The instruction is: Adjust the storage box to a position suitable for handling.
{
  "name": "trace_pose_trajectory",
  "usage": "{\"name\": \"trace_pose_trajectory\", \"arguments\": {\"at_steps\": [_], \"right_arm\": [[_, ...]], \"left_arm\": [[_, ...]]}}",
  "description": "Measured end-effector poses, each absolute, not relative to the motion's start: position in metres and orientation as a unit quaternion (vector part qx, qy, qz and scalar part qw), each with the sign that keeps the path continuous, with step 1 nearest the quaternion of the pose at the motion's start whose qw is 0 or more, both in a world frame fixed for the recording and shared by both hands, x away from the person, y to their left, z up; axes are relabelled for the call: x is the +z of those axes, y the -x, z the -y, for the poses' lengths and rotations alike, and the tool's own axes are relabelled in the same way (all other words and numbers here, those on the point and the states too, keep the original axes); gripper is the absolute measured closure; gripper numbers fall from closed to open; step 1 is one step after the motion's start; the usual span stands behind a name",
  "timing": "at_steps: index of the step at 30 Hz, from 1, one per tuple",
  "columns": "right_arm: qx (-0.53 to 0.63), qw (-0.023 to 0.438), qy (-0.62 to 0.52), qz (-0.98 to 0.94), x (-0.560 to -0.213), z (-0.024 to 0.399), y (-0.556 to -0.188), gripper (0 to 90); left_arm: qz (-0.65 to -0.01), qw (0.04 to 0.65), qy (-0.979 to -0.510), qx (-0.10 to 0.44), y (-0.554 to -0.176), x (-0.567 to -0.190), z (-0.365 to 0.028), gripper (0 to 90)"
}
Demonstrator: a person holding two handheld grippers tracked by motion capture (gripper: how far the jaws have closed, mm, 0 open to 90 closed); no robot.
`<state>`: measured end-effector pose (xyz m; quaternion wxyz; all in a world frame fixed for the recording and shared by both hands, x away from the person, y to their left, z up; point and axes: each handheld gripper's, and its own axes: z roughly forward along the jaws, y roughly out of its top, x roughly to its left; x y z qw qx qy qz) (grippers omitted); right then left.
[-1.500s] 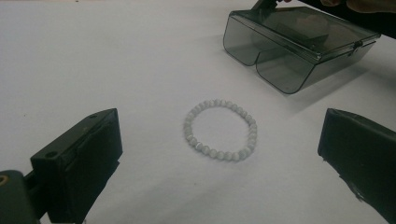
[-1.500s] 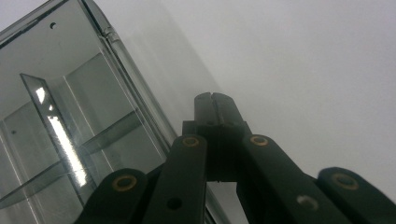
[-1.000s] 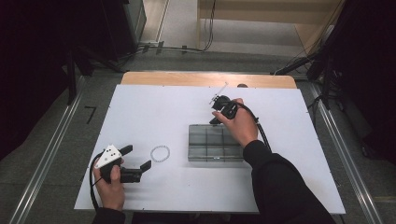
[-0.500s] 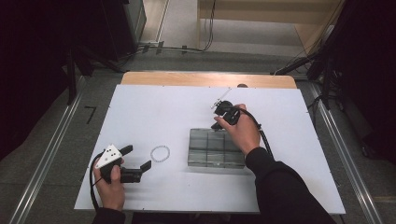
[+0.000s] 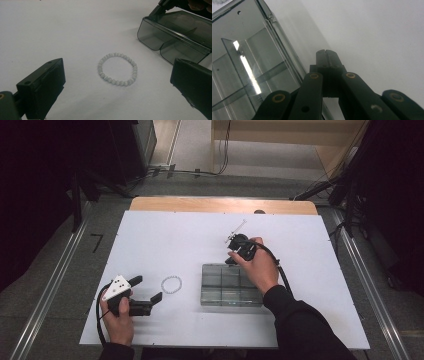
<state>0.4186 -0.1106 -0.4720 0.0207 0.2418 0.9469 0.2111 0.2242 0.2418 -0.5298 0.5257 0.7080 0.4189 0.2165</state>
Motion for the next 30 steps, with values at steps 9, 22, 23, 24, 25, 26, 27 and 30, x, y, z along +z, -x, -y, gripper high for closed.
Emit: {"name": "trace_pose_trajectory", "arguments": {"at_steps": [9, 22, 23, 24, 25, 26, 27, 30], "right_arm": [[0.217, 0.014, -0.245, -0.945, -0.474, 0.112, -0.409, 87.7], [0.222, 0.012, -0.237, -0.946, -0.475, 0.111, -0.401, 87.7], [0.224, 0.012, -0.24, -0.945, -0.475, 0.111, -0.4, 87.7], [0.224, 0.014, -0.24, -0.944, -0.475, 0.111, -0.4, 87.6], [0.225, 0.013, -0.242, -0.944, -0.475, 0.112, -0.4, 87.6], [0.228, 0.014, -0.243, -0.943, -0.475, 0.112, -0.4, 87.5], [0.236, 0.022, -0.245, -0.94, -0.474, 0.114, -0.4, 87.2], [0.249, 0.021, -0.247, -0.936, -0.472, 0.118, -0.401, 78.5]], "left_arm": [[-0.42, 0.525, -0.708, 0.217, -0.224, -0.53, -0.241, 0.0], [-0.419, 0.525, -0.708, 0.218, -0.224, -0.53, -0.241, 0.0], [-0.42, 0.524, -0.708, 0.218, -0.224, -0.53, -0.241, 0.0], [-0.419, 0.524, -0.709, 0.218, -0.224, -0.53, -0.241, 0.0], [-0.42, 0.524, -0.709, 0.218, -0.224, -0.53, -0.241, 0.0], [-0.42, 0.524, -0.708, 0.217, -0.225, -0.53, -0.241, 0.0], [-0.419, 0.524, -0.709, 0.218, -0.225, -0.53, -0.241, 0.0], [-0.419, 0.525, -0.709, 0.218, -0.224, -0.53, -0.241, 0.0]]}}
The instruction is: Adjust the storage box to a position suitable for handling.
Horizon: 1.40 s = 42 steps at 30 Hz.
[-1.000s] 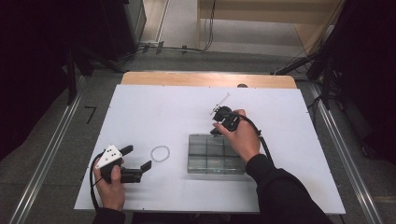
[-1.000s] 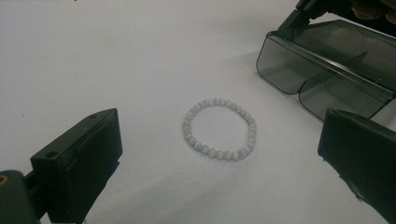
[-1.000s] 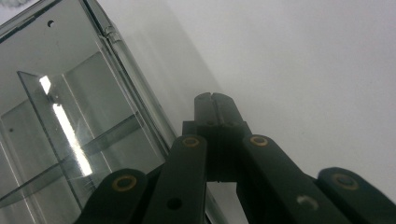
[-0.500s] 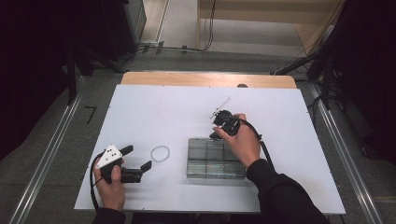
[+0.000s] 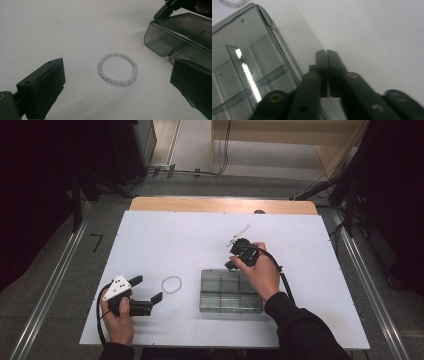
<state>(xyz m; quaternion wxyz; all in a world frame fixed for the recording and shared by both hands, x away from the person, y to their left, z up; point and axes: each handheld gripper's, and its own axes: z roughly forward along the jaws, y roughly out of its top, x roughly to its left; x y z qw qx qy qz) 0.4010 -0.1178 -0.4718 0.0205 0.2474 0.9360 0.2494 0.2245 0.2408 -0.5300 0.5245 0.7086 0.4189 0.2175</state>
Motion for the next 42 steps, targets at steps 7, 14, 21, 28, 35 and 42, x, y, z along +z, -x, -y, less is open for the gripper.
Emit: {"name": "trace_pose_trajectory", "arguments": {"at_steps": [7, 14, 21, 28, 35, 42], "right_arm": [[0.29, 0.031, -0.268, -0.918, -0.464, 0.13, -0.4, 57.1], [0.359, 0.022, -0.269, -0.894, -0.456, 0.146, -0.394, 28.5], [0.407, 0.053, -0.27, -0.871, -0.449, 0.16, -0.38, 7.2], [0.44, 0.068, -0.273, -0.853, -0.447, 0.176, -0.366, 0.0], [0.475, 0.072, -0.28, -0.831, -0.447, 0.196, -0.353, 0.0], [0.495, 0.079, -0.275, -0.82, -0.45, 0.213, -0.338, 0.0]], "left_arm": [[-0.418, 0.523, -0.71, 0.218, -0.225, -0.53, -0.241, 0.0], [-0.417, 0.521, -0.712, 0.218, -0.224, -0.53, -0.24, 0.0], [-0.416, 0.521, -0.712, 0.219, -0.224, -0.53, -0.24, 0.0], [-0.416, 0.519, -0.714, 0.219, -0.224, -0.53, -0.24, 0.0], [-0.416, 0.519, -0.714, 0.219, -0.224, -0.53, -0.24, 0.0], [-0.414, 0.518, -0.716, 0.22, -0.224, -0.53, -0.239, 0.0]]}}
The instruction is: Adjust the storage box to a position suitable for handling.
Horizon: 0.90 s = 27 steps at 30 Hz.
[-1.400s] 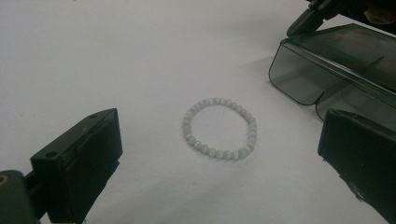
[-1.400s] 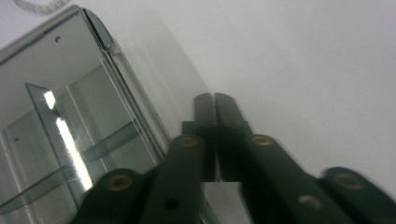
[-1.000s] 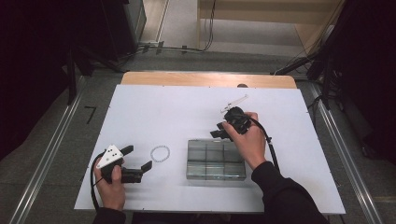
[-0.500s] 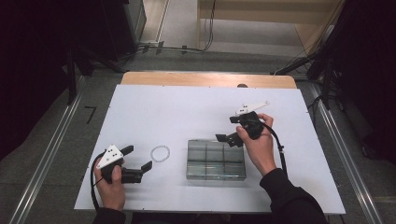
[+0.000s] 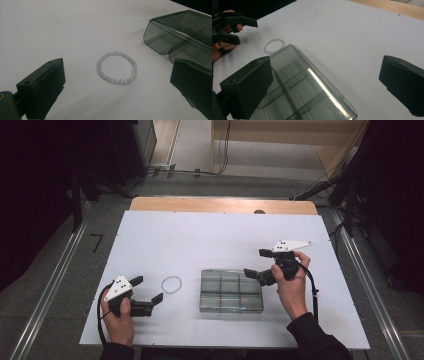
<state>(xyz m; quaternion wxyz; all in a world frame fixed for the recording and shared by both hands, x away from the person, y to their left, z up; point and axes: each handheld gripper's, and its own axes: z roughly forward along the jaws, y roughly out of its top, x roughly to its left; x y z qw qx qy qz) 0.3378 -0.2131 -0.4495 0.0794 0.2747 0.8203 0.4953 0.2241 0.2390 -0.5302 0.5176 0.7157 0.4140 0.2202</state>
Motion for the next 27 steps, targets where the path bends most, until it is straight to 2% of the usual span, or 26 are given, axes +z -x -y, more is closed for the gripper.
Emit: {"name": "trace_pose_trajectory", "arguments": {"at_steps": [9, 27], "right_arm": [[0.508, 0.102, -0.264, -0.814, -0.456, 0.229, -0.316, 0.0], [0.536, 0.111, -0.271, -0.792, -0.474, 0.259, -0.287, 0.0]], "left_arm": [[-0.414, 0.516, -0.717, 0.221, -0.224, -0.53, -0.238, 0.0], [-0.41, 0.51, -0.722, 0.224, -0.224, -0.53, -0.237, 0.0]]}}
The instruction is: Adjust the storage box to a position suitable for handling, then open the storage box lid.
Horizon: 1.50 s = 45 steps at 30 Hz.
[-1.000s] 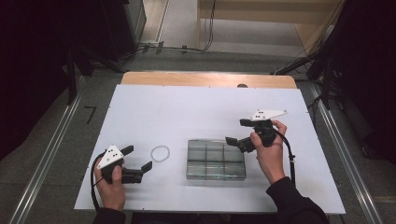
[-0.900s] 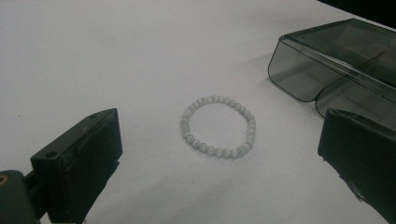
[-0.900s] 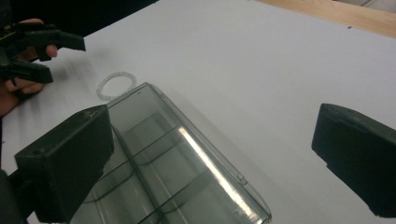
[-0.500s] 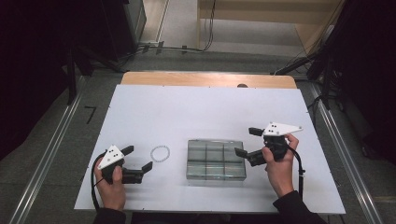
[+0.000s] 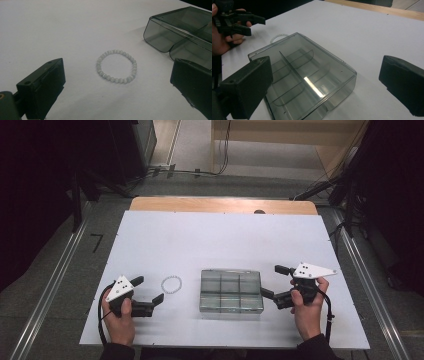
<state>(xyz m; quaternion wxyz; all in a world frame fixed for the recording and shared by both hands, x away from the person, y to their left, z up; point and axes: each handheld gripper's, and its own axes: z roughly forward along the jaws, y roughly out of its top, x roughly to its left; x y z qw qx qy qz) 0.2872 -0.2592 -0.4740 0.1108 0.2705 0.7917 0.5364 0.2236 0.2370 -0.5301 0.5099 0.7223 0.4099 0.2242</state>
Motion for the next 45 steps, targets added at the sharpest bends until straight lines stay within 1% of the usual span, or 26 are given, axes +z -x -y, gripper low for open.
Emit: {"name": "trace_pose_trajectory", "arguments": {"at_steps": [17, 21, 25, 28, 30, 31, 32, 34, 35, 37, 40, 43, 44, 45], "right_arm": [[0.543, 0.123, -0.282, -0.782, -0.479, 0.274, -0.273, 0.0], [0.543, 0.118, -0.283, -0.782, -0.483, 0.274, -0.271, 0.0], [0.533, 0.13, -0.282, -0.787, -0.485, 0.27, -0.267, 0.0], [0.533, 0.123, -0.279, -0.789, -0.488, 0.269, -0.265, 0.0], [0.534, 0.111, -0.276, -0.791, -0.49, 0.268, -0.264, 0.0], [0.535, 0.099, -0.269, -0.795, -0.491, 0.269, -0.263, 2.1], [0.535, 0.099, -0.269, -0.795, -0.491, 0.269, -0.263, 2.1], [0.531, 0.09, -0.258, -0.802, -0.492, 0.268, -0.261, 3.0], [0.525, 0.087, -0.253, -0.808, -0.492, 0.269, -0.259, 4.2], [0.519, 0.089, -0.253, -0.811, -0.493, 0.269, -0.258, 5.6], [0.514, 0.086, -0.246, -0.817, -0.494, 0.269, -0.255, 12.9], [0.512, 0.068, -0.24, -0.822, -0.496, 0.27, -0.253, 21.9], [0.512, 0.068, -0.24, -0.822, -0.496, 0.27, -0.253, 21.9], [0.509, 0.06, -0.238, -0.825, -0.497, 0.271, -0.253, 27.6]], "left_arm": [[-0.392, 0.52, -0.722, 0.233, -0.217, -0.524, -0.233, 0.0], [-0.384, 0.527, -0.721, 0.233, -0.215, -0.52, -0.227, 0.0], [-0.372, 0.546, -0.717, 0.221, -0.213, -0.516, -0.218, 0.0], [-0.369, 0.55, -0.718, 0.214, -0.213, -0.513, -0.21, 0.0], [-0.371, 0.551, -0.718, 0.208, -0.214, -0.512, -0.205, 3.5], [-0.367, 0.553, -0.72, 0.201, -0.214, -0.512, -0.202, 3.8], [-0.366, 0.556, -0.721, 0.193, -0.215, -0.512, -0.199, 3.8], [-0.363, 0.556, -0.724, 0.184, -0.215, -0.512, -0.192, 8.0], [-0.36, 0.555, -0.727, 0.183, -0.215, -0.512, -0.188, 13.8], [-0.352, 0.555, -0.733, 0.175, -0.215, -0.511, -0.182, 21.8], [-0.344, 0.555, -0.742, 0.152, -0.215, -0.512, -0.173, 30.8], [-0.336, 0.554, -0.751, 0.126, -0.217, -0.515, -0.166, 38.9], [-0.334, 0.554, -0.753, 0.118, -0.217, -0.515, -0.164, 38.9], [-0.332, 0.554, -0.755, 0.114, -0.217, -0.515, -0.162, 44.0]]}}
